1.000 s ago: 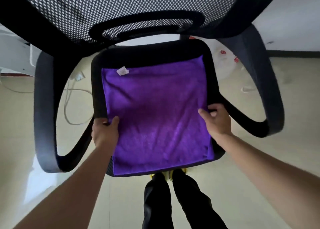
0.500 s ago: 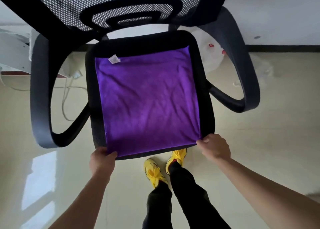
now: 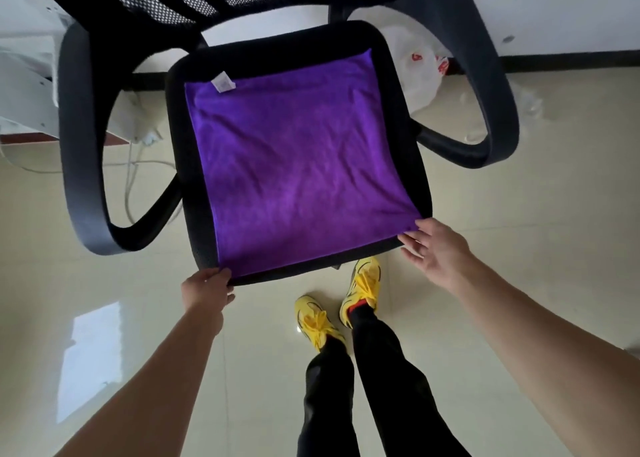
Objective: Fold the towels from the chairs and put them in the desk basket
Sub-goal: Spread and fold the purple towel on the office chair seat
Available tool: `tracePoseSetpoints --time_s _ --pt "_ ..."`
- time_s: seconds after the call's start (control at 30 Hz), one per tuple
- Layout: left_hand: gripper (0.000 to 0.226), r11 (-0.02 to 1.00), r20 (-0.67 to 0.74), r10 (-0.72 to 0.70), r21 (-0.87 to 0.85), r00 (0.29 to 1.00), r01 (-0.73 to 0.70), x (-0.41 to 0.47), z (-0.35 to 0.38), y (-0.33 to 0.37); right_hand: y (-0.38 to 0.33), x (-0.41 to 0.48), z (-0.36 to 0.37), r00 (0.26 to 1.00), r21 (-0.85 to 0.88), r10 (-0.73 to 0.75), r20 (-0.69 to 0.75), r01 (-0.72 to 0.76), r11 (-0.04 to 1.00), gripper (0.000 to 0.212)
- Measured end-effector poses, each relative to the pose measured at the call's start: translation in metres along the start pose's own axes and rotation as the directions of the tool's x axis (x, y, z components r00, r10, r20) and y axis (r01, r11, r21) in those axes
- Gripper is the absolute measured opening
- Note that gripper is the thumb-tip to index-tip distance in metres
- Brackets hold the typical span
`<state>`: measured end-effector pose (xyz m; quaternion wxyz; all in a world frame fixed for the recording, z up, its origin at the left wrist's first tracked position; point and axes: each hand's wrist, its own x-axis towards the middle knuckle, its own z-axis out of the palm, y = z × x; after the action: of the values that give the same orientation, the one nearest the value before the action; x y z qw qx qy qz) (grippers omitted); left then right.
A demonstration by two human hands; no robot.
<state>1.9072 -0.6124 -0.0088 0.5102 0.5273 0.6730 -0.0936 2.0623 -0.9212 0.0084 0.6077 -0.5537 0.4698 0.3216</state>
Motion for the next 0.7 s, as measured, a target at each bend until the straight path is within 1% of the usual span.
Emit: tracePoseSetpoints --time_s 0.03,0.1,0.17,0.2,0.23,0.27,0.3,0.33,0.37,0.4,0.43,0.47,0.5,0.53,0.57,0.63,0.7 --pt "0.004 0.998 0.023 -0.034 -0.054 0.999 0.035 -0.002 0.000 0.000 -0.002 -0.002 -0.001 0.998 0.030 0.031 0.063 -0.033 0.999 0.015" --pt "0.011 0.987 0.091 -0.090 -0.128 0.992 0.101 -0.004 0.000 -0.001 -0.006 -0.005 -0.005 0.983 -0.004 0.059 0.173 -0.059 0.998 0.027" --pt "0.013 0.982 0.162 -0.104 -0.138 0.981 0.127 -0.006 -0.003 -0.004 -0.005 -0.007 -0.006 0.970 -0.158 0.062 0.235 -0.025 0.987 0.029" --pt "0.012 0.983 0.182 -0.095 -0.140 0.979 0.121 -0.008 -0.004 -0.005 -0.004 -0.007 -0.006 0.972 -0.296 0.031 0.234 0.041 0.954 0.027" --pt "0.011 0.983 0.183 -0.080 -0.146 0.980 0.107 -0.009 -0.006 -0.005 -0.001 -0.007 -0.006 0.975 -0.458 -0.022 0.223 0.125 0.880 0.024" --pt "0.011 0.984 0.164 -0.062 -0.155 0.985 0.088 -0.009 -0.007 -0.004 0.001 -0.006 -0.007 0.973 -0.613 -0.111 0.201 0.214 0.760 0.021" --pt "0.012 0.984 0.133 -0.044 -0.165 0.990 0.066 -0.009 -0.009 -0.003 0.001 -0.004 -0.009 0.958 -0.714 -0.215 0.191 0.286 0.639 0.017" --pt "0.012 0.982 0.102 -0.034 -0.182 0.994 0.052 -0.007 -0.012 -0.002 -0.001 -0.003 -0.011 0.935 -0.766 -0.298 0.194 0.334 0.549 0.015" --pt "0.013 0.979 0.081 -0.031 -0.200 0.996 0.047 -0.005 -0.014 0.001 -0.005 -0.002 -0.013 0.920 -0.778 -0.339 0.195 0.356 0.518 0.015" --pt "0.013 0.974 0.069 -0.034 -0.221 0.997 0.049 -0.003 -0.017 0.003 -0.011 -0.003 -0.016 0.923 -0.767 -0.331 0.194 0.353 0.536 0.016" --pt "0.013 0.968 0.070 -0.041 -0.243 0.997 0.057 -0.002 -0.019 0.004 -0.020 -0.003 -0.018 0.945 -0.733 -0.275 0.177 0.313 0.604 0.019" --pt "0.014 0.962 0.082 -0.049 -0.263 0.995 0.069 -0.001 -0.020 0.005 -0.027 -0.004 -0.019 0.972 -0.672 -0.175 0.155 0.234 0.703 0.022" --pt "0.014 0.957 0.104 -0.057 -0.279 0.993 0.084 -0.002 -0.020 0.005 -0.031 -0.005 -0.020 0.986 -0.580 -0.066 0.152 0.143 0.802 0.025" --pt "0.013 0.951 0.130 -0.066 -0.292 0.989 0.102 -0.003 -0.019 0.004 -0.034 -0.005 -0.020 0.986 -0.474 0.021 0.165 0.061 0.879 0.026" --pt "0.012 0.945 0.154 -0.076 -0.303 0.985 0.121 -0.004 -0.018 0.003 -0.035 -0.007 -0.019 0.979 -0.370 0.079 0.187 -0.004 0.929 0.027" --pt "0.010 0.935 0.184 -0.091 -0.321 0.979 0.148 -0.006 -0.015 0.001 -0.031 -0.007 -0.015 0.967 -0.244 0.138 0.216 -0.084 0.966 0.028" --pt "0.010 0.928 0.184 -0.103 -0.335 0.978 0.161 -0.006 -0.014 0.000 -0.025 -0.004 -0.009 0.969 -0.173 0.155 0.193 -0.122 0.977 0.028"
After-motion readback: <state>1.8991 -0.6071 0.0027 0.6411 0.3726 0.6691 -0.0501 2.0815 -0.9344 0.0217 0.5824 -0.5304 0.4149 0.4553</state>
